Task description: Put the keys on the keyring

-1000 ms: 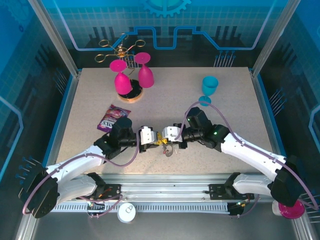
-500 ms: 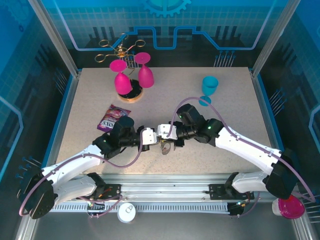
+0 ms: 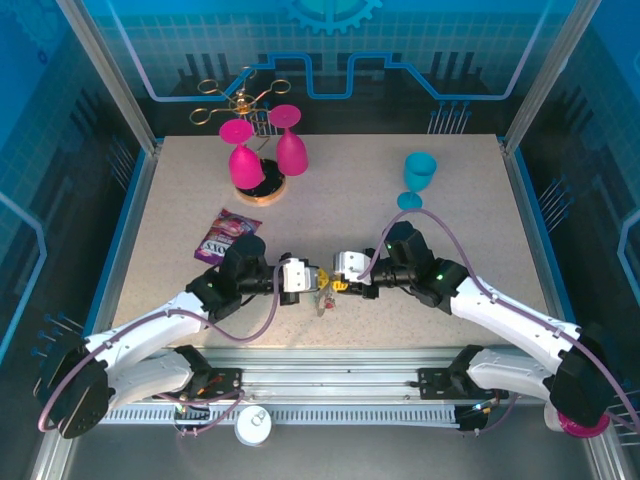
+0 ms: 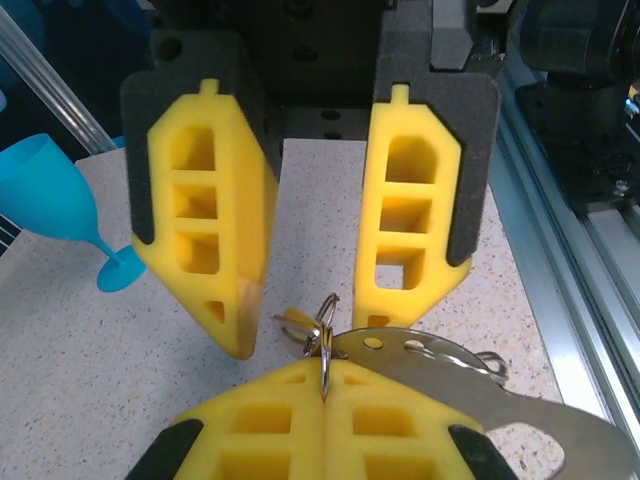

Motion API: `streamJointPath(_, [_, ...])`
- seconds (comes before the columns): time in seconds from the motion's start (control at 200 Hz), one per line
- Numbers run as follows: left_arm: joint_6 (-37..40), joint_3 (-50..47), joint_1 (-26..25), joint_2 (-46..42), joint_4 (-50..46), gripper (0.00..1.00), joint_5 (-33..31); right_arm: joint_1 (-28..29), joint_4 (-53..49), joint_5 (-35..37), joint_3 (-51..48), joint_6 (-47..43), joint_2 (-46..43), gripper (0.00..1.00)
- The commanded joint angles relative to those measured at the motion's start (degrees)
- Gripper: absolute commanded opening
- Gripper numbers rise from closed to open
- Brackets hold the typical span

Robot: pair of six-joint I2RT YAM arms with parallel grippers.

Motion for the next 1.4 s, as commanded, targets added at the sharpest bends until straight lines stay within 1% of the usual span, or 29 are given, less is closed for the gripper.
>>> streamJointPath(0.0, [-2.94, -0.89, 0.38, -0.81, 4.76, 0.0, 5.26, -0.36, 3.74, -1.37, -0.66, -1.12, 0.04, 0.3])
streamJointPath(0.11, [-3.97, -1.31, 0.41, -0.86, 5.88, 0.0, 5.71, -0.38, 4.46, -2.8, -0.72, -1.1, -0.16, 0.22])
streamJointPath(0.295, [-5.4, -1.53, 0.52, 0.11, 7.21, 0.0, 5.68, -0.38, 4.49, -5.99, -0.32, -1.36, -0.26, 0.0])
streamJointPath(0.425, [-5.94, -1.07, 0.47, 0.05, 6.4, 0.0, 1.87, -0.21, 0.46, -5.55, 1.23, -3.12, -0.6, 0.0])
streamJointPath(0.45, [-6.03, -0.89, 0.48, 0.07, 5.97, 0.06, 0.9, -0.12, -0.89, -5.18, 1.8, -3.83, -0.46, 0.0])
streamJointPath(0.55, [-4.72, 1.1, 0.45, -0.16, 1.72, 0.16, -1.04, 1.05, -7.3, -2.26, 4.34, -7.75, 0.68, 0.0])
streamJointPath(0.65, [-2.18, 3.39, 0.36, -0.03, -3.54, 0.2, -2.74, 2.93, -13.45, 0.08, 6.98, -11.33, 2.75, 0.0])
streamJointPath(0.795, [1.1, 6.04, -0.12, 0.67, -9.4, 0.2, -5.77, 4.41, -19.27, 1.05, 12.22, -13.52, 5.34, 0.0])
streamJointPath(0.906, [2.86, 7.65, -0.38, 1.31, -12.7, 0.2, -5.84, 5.54, -22.85, 2.19, 15.32, -14.4, 7.75, 0.0])
streamJointPath(0.946, [3.25, 8.01, -0.49, 1.47, -13.39, 0.18, -5.25, 5.74, -23.77, 2.25, 16.23, -14.5, 8.55, 0.0])
streamJointPath(0.971, [3.5, 8.08, -0.58, 1.46, -13.62, 0.14, -4.67, 5.93, -24.17, 2.25, 16.75, -14.47, 9.0, 0.0])
streamJointPath(1.071, [4.17, 8.35, -0.67, 1.6, -14.04, 0.0, -3.15, 6.1, -23.21, 3.7, 17.53, -13.85, 9.51, 0.0])
streamJointPath(1.116, [4.41, 8.32, -0.67, 1.55, -14.19, 0.0, -2.97, 6.08, -21.16, 5.15, 17.01, -12.62, 8.99, 0.0])
streamJointPath(1.171, [4.34, 7.91, -0.66, 1.3, -13.62, 0.0, -2.98, 5.71, -18.29, 6.44, 15.53, -11.39, 7.58, 0.06])
streamJointPath(1.206, [4.17, 7.32, -0.65, 1.0, -12.68, 0.0, -3.01, 5.43, -16.16, 6.97, 14.03, -11.18, 6.52, 0.14])
streamJointPath(1.231, [3.82, 6.83, -0.67, 0.78, -11.66, 0.0, -2.92, 5.28, -13.88, 8.1, 12.34, -10.83, 5.43, 0.17])
streamJointPath(1.336, [1.51, 4.55, -0.09, -0.23, -7.0, 0.0, -1.54, 5.02, -6.27, 10.76, 5.27, -11.45, 1.45, 0.25])
streamJointPath(1.396, [0.39, 3.45, 0.03, -0.63, -4.9, 0.0, -0.78, 5.04, -3.51, 11.93, 2.71, -11.74, 0.0, 0.25])
